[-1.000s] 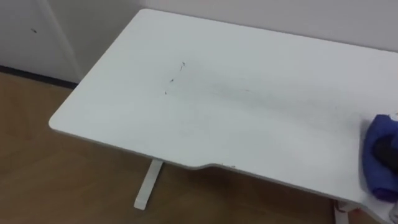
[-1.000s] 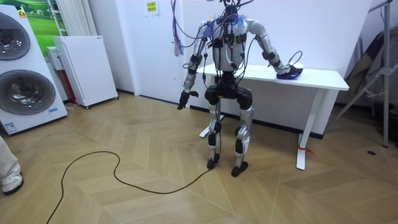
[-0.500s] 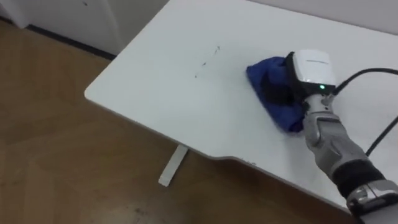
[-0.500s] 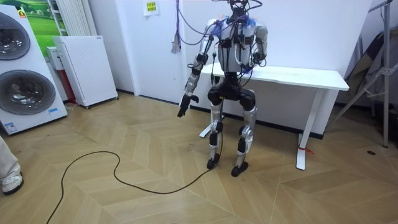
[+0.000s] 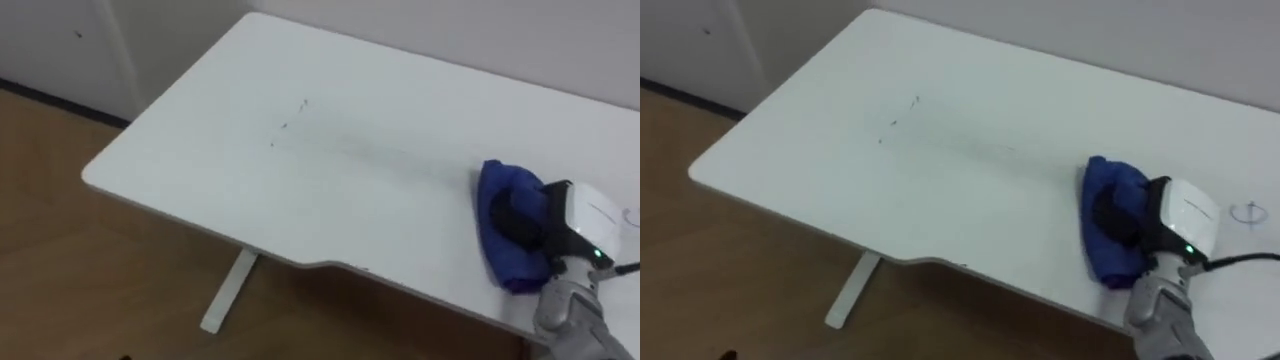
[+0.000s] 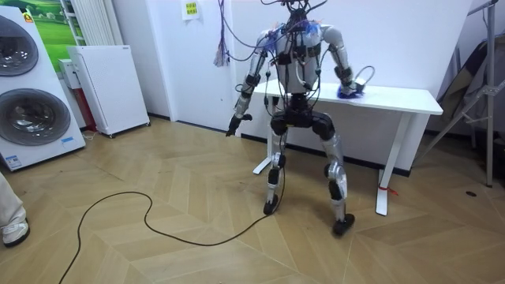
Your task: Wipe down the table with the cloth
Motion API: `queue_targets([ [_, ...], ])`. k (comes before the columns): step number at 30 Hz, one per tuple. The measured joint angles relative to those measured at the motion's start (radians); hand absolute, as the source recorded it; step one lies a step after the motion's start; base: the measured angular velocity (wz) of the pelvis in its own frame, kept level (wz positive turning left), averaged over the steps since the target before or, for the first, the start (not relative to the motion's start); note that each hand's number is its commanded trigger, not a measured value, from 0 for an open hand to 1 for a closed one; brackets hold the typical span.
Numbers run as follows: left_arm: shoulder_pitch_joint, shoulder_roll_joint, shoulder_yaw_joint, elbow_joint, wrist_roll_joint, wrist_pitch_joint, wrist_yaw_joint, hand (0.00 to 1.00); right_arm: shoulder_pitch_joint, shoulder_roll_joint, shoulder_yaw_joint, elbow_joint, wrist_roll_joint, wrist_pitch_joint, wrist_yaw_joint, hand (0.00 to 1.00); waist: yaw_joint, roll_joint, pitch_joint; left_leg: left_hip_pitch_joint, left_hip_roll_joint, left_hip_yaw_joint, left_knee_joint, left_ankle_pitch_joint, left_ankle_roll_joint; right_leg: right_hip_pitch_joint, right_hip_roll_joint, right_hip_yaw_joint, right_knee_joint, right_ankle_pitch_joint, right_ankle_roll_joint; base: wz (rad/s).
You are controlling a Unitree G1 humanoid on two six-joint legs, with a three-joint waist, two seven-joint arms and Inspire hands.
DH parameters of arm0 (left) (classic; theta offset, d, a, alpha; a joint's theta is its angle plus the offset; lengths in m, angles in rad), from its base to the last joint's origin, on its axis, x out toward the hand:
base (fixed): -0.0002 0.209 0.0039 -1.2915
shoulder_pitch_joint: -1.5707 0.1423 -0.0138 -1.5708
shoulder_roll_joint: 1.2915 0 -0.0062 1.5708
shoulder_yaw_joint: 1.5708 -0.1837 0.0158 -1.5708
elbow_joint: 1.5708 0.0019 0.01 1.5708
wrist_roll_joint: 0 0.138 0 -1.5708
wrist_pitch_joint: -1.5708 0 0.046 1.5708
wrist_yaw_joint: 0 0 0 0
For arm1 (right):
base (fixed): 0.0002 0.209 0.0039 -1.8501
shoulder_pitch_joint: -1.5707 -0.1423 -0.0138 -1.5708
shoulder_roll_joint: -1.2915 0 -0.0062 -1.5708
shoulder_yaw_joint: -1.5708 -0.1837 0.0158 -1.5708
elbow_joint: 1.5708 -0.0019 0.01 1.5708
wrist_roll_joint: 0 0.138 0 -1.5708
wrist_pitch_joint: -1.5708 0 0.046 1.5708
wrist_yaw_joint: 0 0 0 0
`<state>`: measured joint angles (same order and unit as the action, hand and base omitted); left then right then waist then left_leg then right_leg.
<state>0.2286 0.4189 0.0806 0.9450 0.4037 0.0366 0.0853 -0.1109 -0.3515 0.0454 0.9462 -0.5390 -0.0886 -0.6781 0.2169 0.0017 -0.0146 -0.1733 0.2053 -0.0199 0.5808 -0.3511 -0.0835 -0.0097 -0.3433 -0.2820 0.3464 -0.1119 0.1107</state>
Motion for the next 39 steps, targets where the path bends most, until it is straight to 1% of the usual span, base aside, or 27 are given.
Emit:
queue_targets([
  [2, 0.003, 0.009, 0.001, -0.004, 0.000, 0.000, 0.012, 0.00, 0.012, 0.000, -0.013, -0.003, 0.014, -0.017, 0.000, 1.00, -0.008, -0.010, 0.0000, 0.011, 0.042, -0.001, 0.007, -0.007, -0.051, -0.004, 0.021, -0.051, 0.013, 0.035, 0.004, -0.11],
  [3, 0.005, -0.001, 0.003, -0.004, 0.003, 0.002, 0.019, 0.00, 0.006, -0.003, -0.019, -0.016, 0.013, -0.023, 0.004, 1.00, -0.003, -0.006, -0.0017, 0.016, 0.074, 0.012, 0.013, -0.008, -0.088, -0.021, 0.043, -0.086, 0.042, 0.006, 0.060, -0.67],
  [4, 0.017, -0.026, -0.001, -0.004, 0.006, 0.001, 0.020, 0.00, -0.009, -0.009, -0.020, -0.023, 0.005, -0.026, 0.004, 1.00, 0.009, 0.014, -0.0005, 0.028, 0.118, 0.017, -0.008, 0.006, -0.125, -0.054, 0.074, -0.082, 0.103, -0.047, 0.057, -0.63],
  [5, 0.020, -0.038, -0.004, -0.006, 0.011, -0.002, 0.019, 0.00, -0.016, -0.010, -0.020, -0.025, 0.000, -0.026, 0.006, 1.00, 0.008, 0.018, -0.0004, 0.034, 0.133, 0.017, -0.032, 0.020, -0.135, -0.077, 0.085, -0.080, 0.140, -0.068, 0.041, -0.38],
  [6, 0.027, -0.062, -0.005, -0.016, 0.027, -0.003, 0.018, 0.00, -0.023, -0.014, -0.022, -0.046, -0.016, -0.025, 0.010, 1.00, 0.002, 0.013, 0.0021, 0.051, 0.142, 0.017, -0.085, 0.056, -0.136, -0.114, 0.088, -0.080, 0.197, -0.120, 0.021, -0.05],
  [7, 0.044, -0.089, -0.006, -0.038, 0.032, -0.004, 0.018, 0.00, -0.027, -0.021, -0.020, -0.062, -0.029, -0.022, 0.020, 1.00, -0.002, 0.009, 0.0038, 0.067, 0.149, 0.018, -0.124, 0.088, -0.106, -0.140, 0.091, -0.079, 0.242, -0.160, 0.001, 0.00],
  [8, 0.047, -0.102, -0.006, -0.050, 0.039, -0.004, 0.017, 0.00, -0.032, -0.022, -0.019, -0.066, -0.035, -0.020, 0.027, 1.00, -0.003, 0.000, 0.0074, 0.074, 0.150, 0.019, -0.133, 0.108, -0.087, -0.150, 0.094, -0.076, 0.258, -0.177, -0.006, 0.05],
  [9, 0.053, -0.126, -0.007, -0.058, 0.051, -0.004, 0.014, 0.00, -0.047, -0.022, -0.020, -0.077, -0.053, -0.014, 0.044, 1.00, -0.011, -0.006, 0.0142, 0.075, 0.152, 0.019, -0.135, 0.149, -0.068, -0.152, 0.102, -0.080, 0.278, -0.198, -0.024, 0.13],
  [10, 0.058, -0.143, -0.009, -0.058, 0.050, 0.000, 0.009, 0.00, -0.065, -0.021, -0.015, -0.085, -0.070, -0.007, 0.066, 1.00, -0.017, 0.012, 0.0171, 0.063, 0.152, 0.024, -0.133, 0.190, -0.067, -0.153, 0.106, -0.093, 0.289, -0.221, -0.036, 0.21],
  [11, 0.057, -0.150, -0.010, -0.058, 0.050, 0.001, 0.008, 0.00, -0.074, -0.021, -0.014, -0.092, -0.081, 0.001, 0.076, 1.00, -0.019, 0.010, 0.0208, 0.055, 0.152, 0.034, -0.130, 0.206, -0.071, -0.155, 0.108, -0.100, 0.291, -0.228, -0.043, 0.15],
  [12, 0.057, -0.163, -0.010, -0.057, 0.049, 0.006, 0.008, 0.00, -0.107, -0.023, 0.009, -0.103, -0.093, 0.024, 0.093, 1.00, -0.016, 0.001, 0.0213, 0.041, 0.142, 0.068, -0.113, 0.211, -0.073, -0.169, 0.118, -0.095, 0.294, -0.236, -0.055, 0.04],
  [13, 0.053, -0.166, -0.011, -0.056, 0.049, 0.009, 0.006, 0.00, -0.144, -0.021, 0.033, -0.118, -0.106, 0.048, 0.116, 1.00, -0.017, 0.002, 0.0301, 0.017, 0.117, 0.075, -0.072, 0.210, -0.072, -0.183, 0.139, -0.068, 0.293, -0.240, -0.072, 0.04],
  [14, 0.046, -0.166, -0.011, -0.056, 0.049, 0.010, 0.006, 0.00, -0.157, -0.021, 0.042, -0.129, -0.123, 0.061, 0.128, 1.00, -0.020, 0.009, 0.0325, -0.002, 0.101, 0.076, -0.047, 0.208, -0.069, -0.186, 0.150, -0.053, 0.291, -0.242, -0.081, 0.25],
  [15, 0.030, -0.166, -0.018, -0.054, 0.049, 0.015, 0.006, 0.00, -0.181, -0.024, 0.050, -0.139, -0.152, 0.076, 0.140, 1.00, -0.022, 0.002, 0.0427, -0.045, 0.056, 0.075, 0.012, 0.188, -0.039, -0.194, 0.178, 0.002, 0.289, -0.245, -0.099, 0.30],
  [16, 0.027, -0.170, -0.034, -0.046, 0.049, 0.021, -0.002, 0.00, -0.210, -0.024, 0.054, -0.139, -0.174, 0.095, 0.164, 1.00, -0.008, 0.004, 0.0443, -0.072, -0.008, 0.077, 0.050, 0.151, -0.010, -0.205, 0.203, 0.064, 0.283, -0.235, -0.117, 0.19],
  [17, 0.020, -0.172, -0.044, -0.045, 0.050, 0.025, -0.009, 0.00, -0.223, -0.024, 0.057, -0.141, -0.181, 0.102, 0.176, 1.00, 0.002, 0.014, 0.0401, -0.079, -0.039, 0.079, 0.058, 0.131, 0.005, -0.207, 0.215, 0.085, 0.274, -0.225, -0.125, -0.22],
  [18, 0.025, -0.178, -0.047, -0.045, 0.050, 0.029, -0.026, 0.00, -0.238, -0.025, 0.059, -0.145, -0.196, 0.106, 0.194, 1.00, 0.038, 0.023, 0.0368, -0.081, -0.100, 0.089, 0.046, 0.100, 0.028, -0.207, 0.239, 0.134, 0.250, -0.210, -0.130, -0.61],
  [19, 0.036, -0.186, -0.047, -0.044, 0.049, 0.032, -0.032, 0.00, -0.245, -0.031, 0.069, -0.148, -0.210, 0.107, 0.208, 1.00, 0.074, 0.036, 0.0287, -0.074, -0.158, 0.097, -0.006, 0.090, 0.044, -0.205, 0.262, 0.183, 0.223, -0.193, -0.128, -0.76],
  [20, 0.044, -0.189, -0.046, -0.044, 0.048, 0.032, -0.032, 0.00, -0.250, -0.035, 0.078, -0.151, -0.214, 0.107, 0.215, 1.00, 0.092, 0.043, 0.0250, -0.072, -0.189, 0.097, -0.045, 0.092, 0.050, -0.204, 0.272, 0.202, 0.211, -0.185, -0.126, -0.83],
  [21, 0.057, -0.186, -0.041, -0.042, 0.043, 0.038, -0.032, 0.00, -0.256, -0.036, 0.092, -0.165, -0.227, 0.105, 0.224, 1.00, 0.113, 0.045, 0.0251, -0.062, -0.229, 0.103, -0.097, 0.122, 0.124, -0.208, 0.278, 0.224, 0.199, -0.178, -0.120, -0.53],
  [22, 0.059, -0.179, -0.039, -0.029, 0.033, 0.049, -0.030, 0.00, -0.253, -0.037, 0.093, -0.168, -0.243, 0.090, 0.224, 1.00, 0.109, 0.048, 0.0222, -0.042, -0.224, 0.120, -0.122, 0.128, 0.138, -0.201, 0.276, 0.212, 0.180, -0.173, -0.116, -0.38],
  [25, 0.075, -0.169, -0.040, -0.017, 0.020, 0.057, -0.027, 0.00, -0.217, -0.038, 0.093, -0.163, -0.220, 0.068, 0.210, 1.00, 0.085, 0.035, 0.0220, -0.001, -0.230, 0.123, -0.165, 0.131, 0.144, -0.159, 0.268, 0.173, 0.136, -0.161, -0.114, -0.04],
  [29, 0.077, -0.164, -0.009, -0.005, 0.021, 0.043, -0.017, 0.00, -0.099, -0.039, 0.028, -0.119, -0.122, -0.025, 0.111, 1.00, -0.012, 0.004, 0.0224, 0.031, -0.238, 0.098, -0.188, 0.127, 0.148, -0.094, 0.256, 0.110, 0.079, -0.161, -0.110, 0.36],
  [31, 0.074, -0.154, 0.005, -0.002, 0.023, 0.020, 0.001, 0.00, -0.035, -0.040, -0.041, -0.084, -0.077, -0.057, 0.060, 1.00, -0.054, -0.008, 0.0160, 0.034, -0.237, 0.097, -0.187, 0.115, 0.151, -0.073, 0.254, 0.081, 0.072, -0.163, -0.107, 0.29],
  [34, 0.076, -0.154, 0.036, 0.003, 0.042, 0.016, 0.014, 0.00, 0.059, -0.052, -0.130, -0.080, -0.063, -0.058, 0.044, 1.00, -0.085, -0.021, 0.0064, 0.053, -0.239, 0.098, -0.177, 0.093, 0.159, -0.060, 0.236, 0.035, 0.108, -0.170, -0.094, 0.10],
  [36, 0.078, -0.153, 0.038, 0.011, 0.040, 0.014, 0.022, 0.00, 0.088, -0.070, -0.159, -0.049, -0.053, -0.057, 0.039, 1.00, -0.089, -0.021, 0.0049, 0.070, -0.239, 0.098, -0.170, 0.080, 0.166, -0.032, 0.235, 0.023, 0.099, -0.170, -0.094, -0.10],
  [39, 0.064, -0.154, 0.037, 0.018, 0.020, 0.007, 0.022, 0.00, 0.095, -0.091, -0.167, -0.022, -0.053, -0.043, 0.037, 1.00, -0.098, -0.016, 0.0049, 0.076, -0.239, 0.103, -0.164, 0.073, 0.174, -0.013, 0.239, 0.022, 0.063, -0.156, -0.077, -0.12],
])
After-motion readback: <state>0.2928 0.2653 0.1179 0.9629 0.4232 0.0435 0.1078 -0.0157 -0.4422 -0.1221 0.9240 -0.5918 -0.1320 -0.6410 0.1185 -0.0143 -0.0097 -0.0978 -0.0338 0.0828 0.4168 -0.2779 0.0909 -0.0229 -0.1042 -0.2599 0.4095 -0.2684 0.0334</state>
